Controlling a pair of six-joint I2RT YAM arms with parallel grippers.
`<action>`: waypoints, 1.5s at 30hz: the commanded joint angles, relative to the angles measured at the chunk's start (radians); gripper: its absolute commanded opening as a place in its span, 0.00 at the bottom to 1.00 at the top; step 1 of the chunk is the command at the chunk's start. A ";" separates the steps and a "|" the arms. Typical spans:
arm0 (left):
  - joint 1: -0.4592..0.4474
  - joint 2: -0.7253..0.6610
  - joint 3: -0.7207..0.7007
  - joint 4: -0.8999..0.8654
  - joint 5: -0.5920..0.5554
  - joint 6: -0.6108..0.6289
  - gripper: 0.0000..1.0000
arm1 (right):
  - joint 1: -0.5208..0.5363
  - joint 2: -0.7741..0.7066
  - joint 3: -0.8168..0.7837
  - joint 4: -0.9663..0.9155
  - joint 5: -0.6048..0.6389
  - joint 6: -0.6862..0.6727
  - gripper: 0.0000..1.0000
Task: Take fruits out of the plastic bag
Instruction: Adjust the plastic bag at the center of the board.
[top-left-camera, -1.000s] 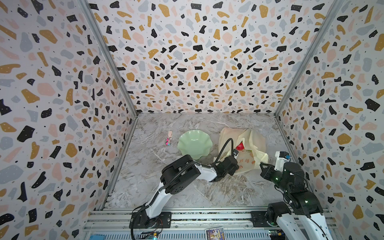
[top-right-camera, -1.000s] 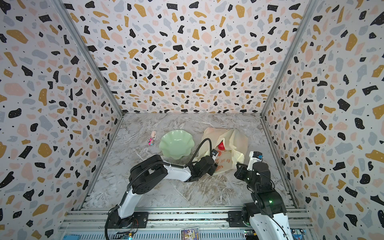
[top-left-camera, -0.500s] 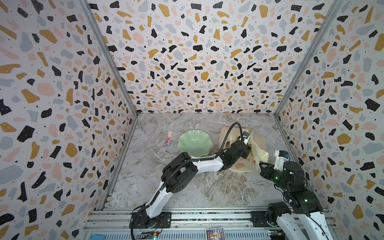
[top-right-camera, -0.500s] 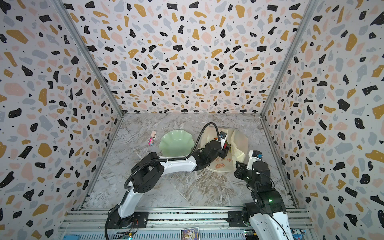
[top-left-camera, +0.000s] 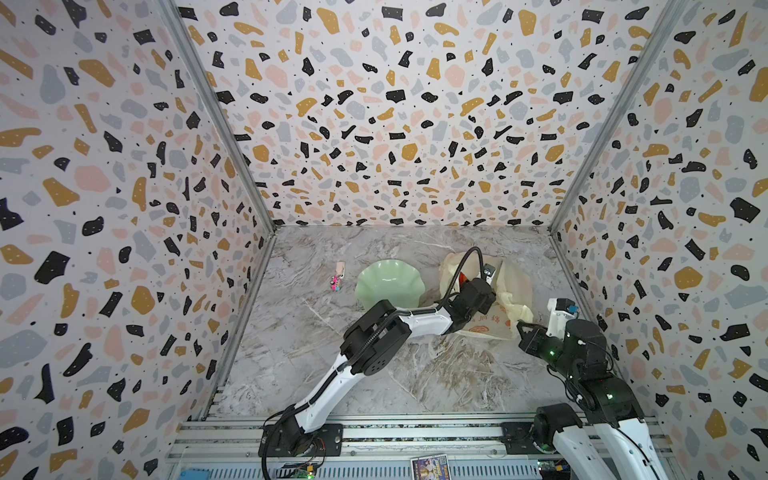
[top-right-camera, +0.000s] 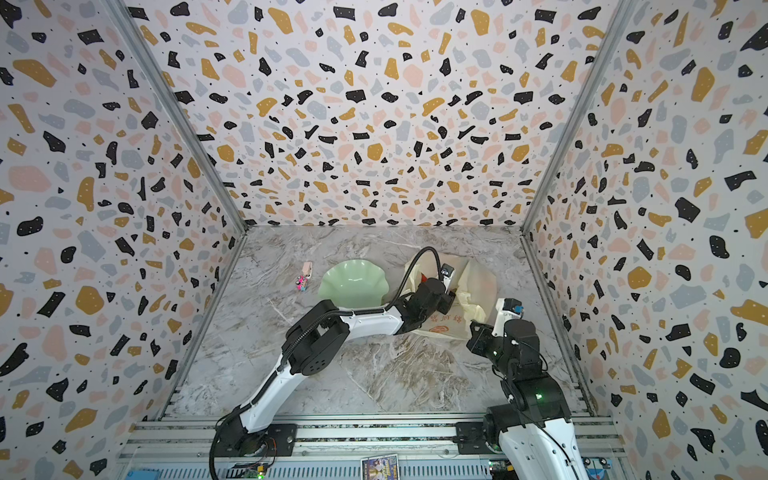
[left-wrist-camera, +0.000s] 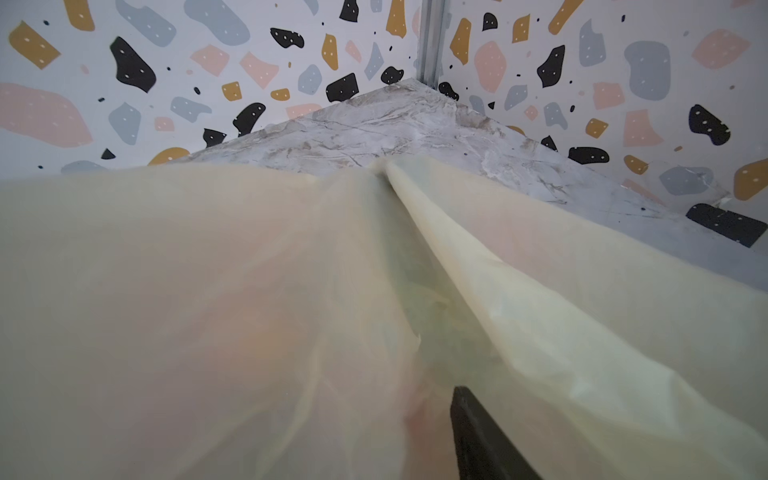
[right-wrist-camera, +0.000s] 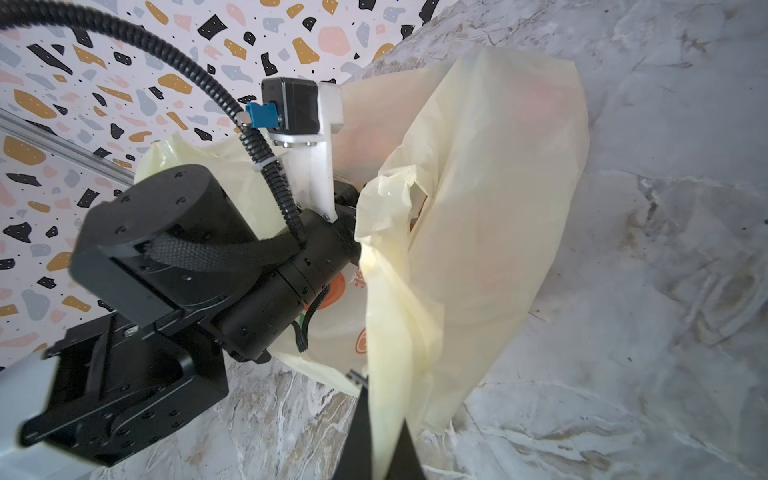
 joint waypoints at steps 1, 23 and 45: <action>0.006 -0.014 0.030 0.039 -0.033 0.017 0.57 | 0.005 0.010 0.067 0.046 0.037 -0.021 0.03; 0.012 -0.313 -0.609 0.709 0.195 0.059 0.72 | 0.003 0.100 0.169 0.039 0.124 -0.071 0.00; 0.015 -0.085 -0.181 0.236 0.113 0.168 0.57 | 0.005 0.002 0.184 -0.091 0.119 -0.071 0.00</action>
